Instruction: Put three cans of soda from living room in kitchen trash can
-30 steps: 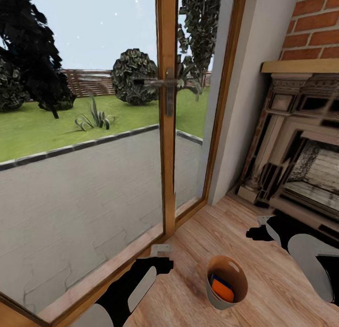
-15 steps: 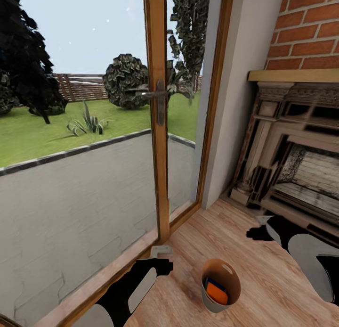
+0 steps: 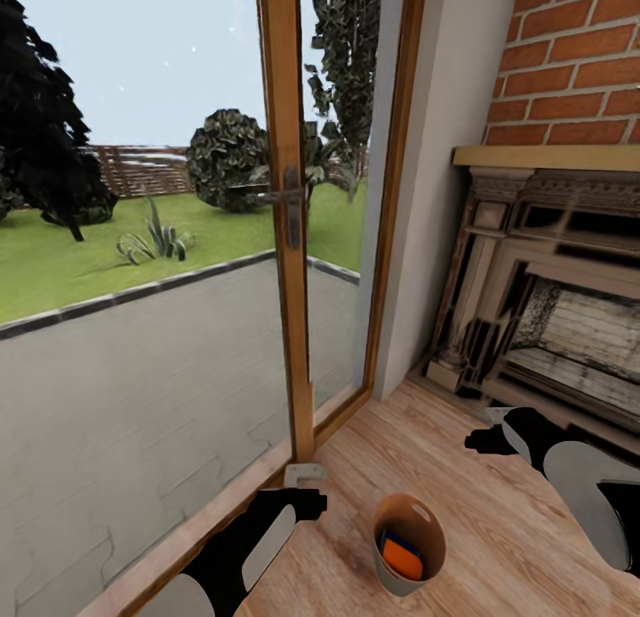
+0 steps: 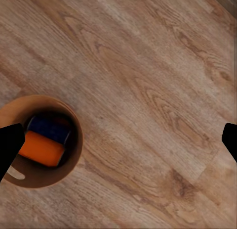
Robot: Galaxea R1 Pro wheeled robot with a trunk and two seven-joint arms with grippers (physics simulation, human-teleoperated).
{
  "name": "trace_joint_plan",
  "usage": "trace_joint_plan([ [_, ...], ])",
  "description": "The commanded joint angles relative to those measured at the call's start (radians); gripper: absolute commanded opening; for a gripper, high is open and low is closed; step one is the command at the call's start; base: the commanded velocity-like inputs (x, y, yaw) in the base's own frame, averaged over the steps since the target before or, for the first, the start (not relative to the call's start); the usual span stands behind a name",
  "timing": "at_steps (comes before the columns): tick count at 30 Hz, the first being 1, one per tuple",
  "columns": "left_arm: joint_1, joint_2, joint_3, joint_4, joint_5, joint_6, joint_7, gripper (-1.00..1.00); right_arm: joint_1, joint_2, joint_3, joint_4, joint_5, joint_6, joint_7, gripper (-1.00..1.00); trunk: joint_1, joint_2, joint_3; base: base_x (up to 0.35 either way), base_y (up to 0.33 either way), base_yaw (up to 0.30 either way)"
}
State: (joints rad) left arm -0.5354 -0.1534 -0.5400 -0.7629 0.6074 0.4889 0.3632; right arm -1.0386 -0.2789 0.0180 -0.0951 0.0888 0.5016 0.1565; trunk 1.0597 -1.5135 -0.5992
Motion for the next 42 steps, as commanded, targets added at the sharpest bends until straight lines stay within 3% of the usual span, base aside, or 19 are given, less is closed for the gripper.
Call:
trace_joint_plan([
  [1, 0.0, 0.0, 0.0, 0.0, 0.0, 0.0, 0.0, 1.0, 0.0, 0.0, 0.0, 0.0, 0.0, 0.0, 0.0, 1.0, -0.004, 0.007, 0.004, 0.0, 0.0, -0.067],
  [42, 0.0, 0.0, 0.0, 0.0, 0.0, -0.001, -0.001, 1.0, 0.0, 0.0, 0.0, 0.0, 0.001, 0.0, -0.002, 1.0, -0.161, 0.294, 0.152, 0.0, 0.0, -0.034],
])
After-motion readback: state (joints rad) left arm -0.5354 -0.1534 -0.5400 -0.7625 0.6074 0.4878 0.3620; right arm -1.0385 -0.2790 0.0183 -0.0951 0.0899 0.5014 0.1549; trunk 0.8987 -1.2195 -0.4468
